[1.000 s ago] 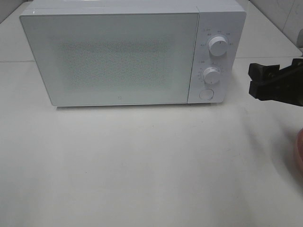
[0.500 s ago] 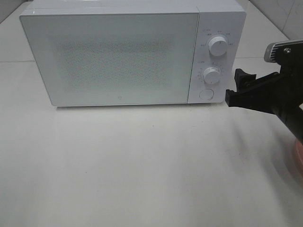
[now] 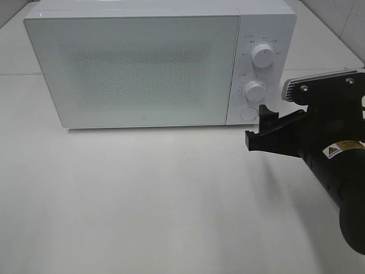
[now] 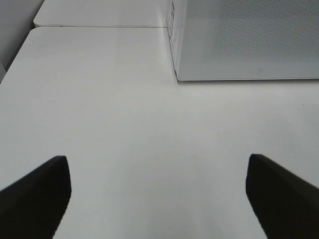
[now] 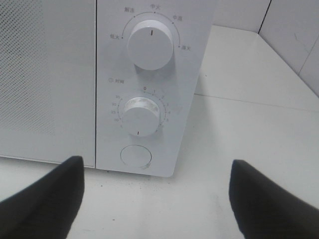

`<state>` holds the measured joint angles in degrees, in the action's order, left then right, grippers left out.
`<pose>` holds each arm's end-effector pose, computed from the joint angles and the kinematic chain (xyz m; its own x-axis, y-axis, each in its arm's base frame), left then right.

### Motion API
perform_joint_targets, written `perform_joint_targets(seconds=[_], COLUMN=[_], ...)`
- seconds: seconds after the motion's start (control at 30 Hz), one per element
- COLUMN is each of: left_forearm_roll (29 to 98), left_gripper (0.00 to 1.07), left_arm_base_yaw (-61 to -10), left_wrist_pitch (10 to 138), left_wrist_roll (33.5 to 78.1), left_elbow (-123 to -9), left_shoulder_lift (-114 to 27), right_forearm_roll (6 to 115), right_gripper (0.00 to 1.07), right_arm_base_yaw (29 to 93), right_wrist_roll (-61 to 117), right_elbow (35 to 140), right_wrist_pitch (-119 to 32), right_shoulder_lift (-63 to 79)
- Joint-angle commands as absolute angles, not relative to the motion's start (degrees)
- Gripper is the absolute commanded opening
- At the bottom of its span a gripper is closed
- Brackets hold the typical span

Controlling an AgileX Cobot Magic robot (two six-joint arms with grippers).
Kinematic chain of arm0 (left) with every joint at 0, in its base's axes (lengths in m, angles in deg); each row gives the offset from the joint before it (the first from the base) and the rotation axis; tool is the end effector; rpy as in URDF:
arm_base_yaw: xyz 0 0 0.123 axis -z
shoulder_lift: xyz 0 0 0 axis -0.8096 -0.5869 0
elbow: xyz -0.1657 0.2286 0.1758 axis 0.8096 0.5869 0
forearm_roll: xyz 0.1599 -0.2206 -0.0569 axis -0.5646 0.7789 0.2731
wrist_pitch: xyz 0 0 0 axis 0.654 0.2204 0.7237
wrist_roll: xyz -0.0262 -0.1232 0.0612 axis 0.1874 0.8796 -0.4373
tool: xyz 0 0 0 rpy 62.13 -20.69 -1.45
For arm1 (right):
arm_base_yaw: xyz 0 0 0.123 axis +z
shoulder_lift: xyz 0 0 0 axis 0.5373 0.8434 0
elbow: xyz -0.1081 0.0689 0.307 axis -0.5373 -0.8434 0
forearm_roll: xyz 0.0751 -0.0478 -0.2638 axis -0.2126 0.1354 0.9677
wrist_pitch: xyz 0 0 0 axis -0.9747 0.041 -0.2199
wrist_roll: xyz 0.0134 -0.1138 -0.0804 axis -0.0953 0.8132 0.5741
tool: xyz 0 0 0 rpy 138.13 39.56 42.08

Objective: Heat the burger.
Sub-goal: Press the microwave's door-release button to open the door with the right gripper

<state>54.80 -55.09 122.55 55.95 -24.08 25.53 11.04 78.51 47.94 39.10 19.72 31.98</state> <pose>0.0149 -0.0124 0.2693 -0.4380 0.0022 -0.8989 0.0679 0.9972 -0.0306 0.2597 0.1284 0.1792 -0.1484 -0.1417 -0.9787 -0.0389 0.9898 -0.1374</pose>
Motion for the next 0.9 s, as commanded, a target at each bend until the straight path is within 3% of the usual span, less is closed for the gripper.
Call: perform_joint_targets(seconds=[0.03, 0.27, 0.4, 0.47, 0.5, 0.53, 0.6, 0.8, 0.9], left_forearm_roll=[54.86, 54.86, 54.86, 54.86, 54.86, 54.86, 54.86, 54.86, 54.86], left_gripper=[0.87, 0.87, 0.87, 0.87, 0.87, 0.87, 0.87, 0.87, 0.87], left_arm_base_yaw=[-55.09, -55.09, -55.09, -55.09, -55.09, -55.09, -55.09, -55.09, -55.09], left_wrist_pitch=[122.04, 122.04, 122.04, 122.04, 122.04, 122.04, 122.04, 122.04, 122.04], left_wrist_roll=[56.06, 56.06, 56.06, 56.06, 56.06, 56.06, 56.06, 56.06, 56.06], left_elbow=[-23.96, -23.96, -23.96, -23.96, -23.96, -23.96, -23.96, -23.96, -23.96], left_shoulder_lift=[27.02, 27.02, 27.02, 27.02, 27.02, 27.02, 27.02, 27.02, 27.02], right_forearm_roll=[11.21, 11.21, 11.21, 11.27, 11.50, 11.50, 11.50, 12.25, 12.93], right_gripper=[0.76, 0.67, 0.48, 0.45, 0.35, 0.35, 0.23, 0.04, 0.00], right_arm_base_yaw=[78.68, 78.68, 78.68, 78.68, 78.68, 78.68, 78.68, 78.68, 78.68], right_wrist_roll=[40.49, 25.08, 8.23, 4.45, -2.65, -2.65, -10.50, -27.63, -31.87], right_elbow=[39.44, 39.44, 39.44, 39.44, 39.44, 39.44, 39.44, 39.44, 39.44], right_wrist_pitch=[20.58, 20.18, 19.09, 18.86, 18.11, 18.11, 16.91, 13.19, 10.66], right_shoulder_lift=[33.01, 33.01, 33.01, 33.01, 33.01, 33.01, 33.01, 33.01, 33.01])
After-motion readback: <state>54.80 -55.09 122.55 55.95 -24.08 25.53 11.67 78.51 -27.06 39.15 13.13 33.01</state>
